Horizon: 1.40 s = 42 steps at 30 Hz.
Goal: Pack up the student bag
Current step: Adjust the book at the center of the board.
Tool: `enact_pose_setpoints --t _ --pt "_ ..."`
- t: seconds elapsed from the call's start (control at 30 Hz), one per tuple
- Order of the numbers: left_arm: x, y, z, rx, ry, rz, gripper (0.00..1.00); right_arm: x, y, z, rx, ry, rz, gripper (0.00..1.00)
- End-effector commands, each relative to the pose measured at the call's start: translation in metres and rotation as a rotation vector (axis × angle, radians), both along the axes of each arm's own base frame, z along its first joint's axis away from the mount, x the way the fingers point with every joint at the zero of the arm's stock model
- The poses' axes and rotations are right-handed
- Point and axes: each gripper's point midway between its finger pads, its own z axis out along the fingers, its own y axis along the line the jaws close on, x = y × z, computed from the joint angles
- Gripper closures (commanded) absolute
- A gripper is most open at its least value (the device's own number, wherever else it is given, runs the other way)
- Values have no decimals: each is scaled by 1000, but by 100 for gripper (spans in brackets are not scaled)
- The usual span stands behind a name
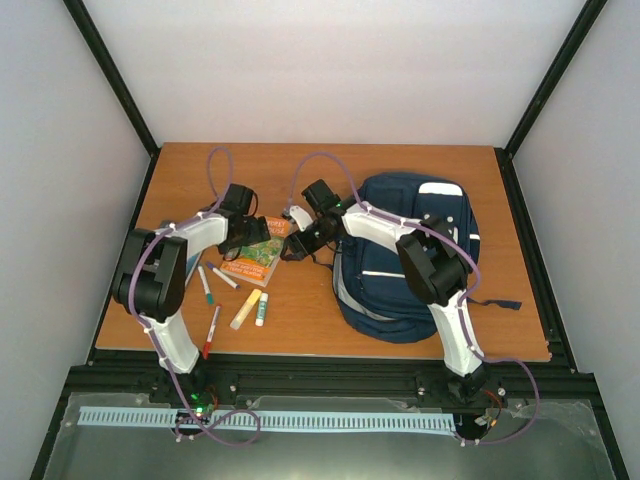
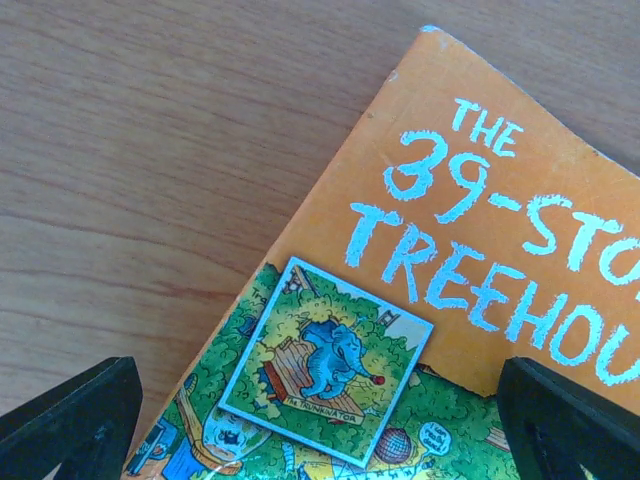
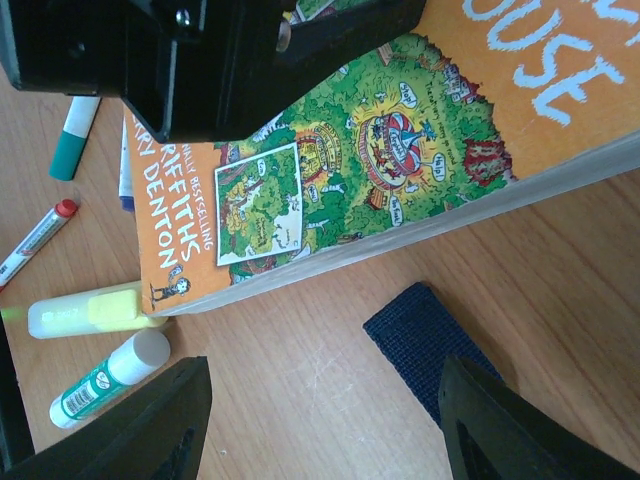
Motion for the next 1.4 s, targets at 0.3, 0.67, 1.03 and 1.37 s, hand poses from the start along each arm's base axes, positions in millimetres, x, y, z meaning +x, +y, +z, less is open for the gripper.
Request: enact_pose_setpoints --t 0.3,0.67,1.03,1.37 --pt "-34 -67 17 -262 -38 -215 6 15 -38 -1 -57 -22 -38 36" --pt "-55 -77 29 -265 -47 -185 9 51 -64 7 -57 -65 -116 36" --pt "-66 -61 44 -278 -101 -108 6 71 -50 -3 -58 -51 -123 37" --pt "-60 -56 29 -368 -99 -56 6 81 -55 -31 -136 -28 -157 54"
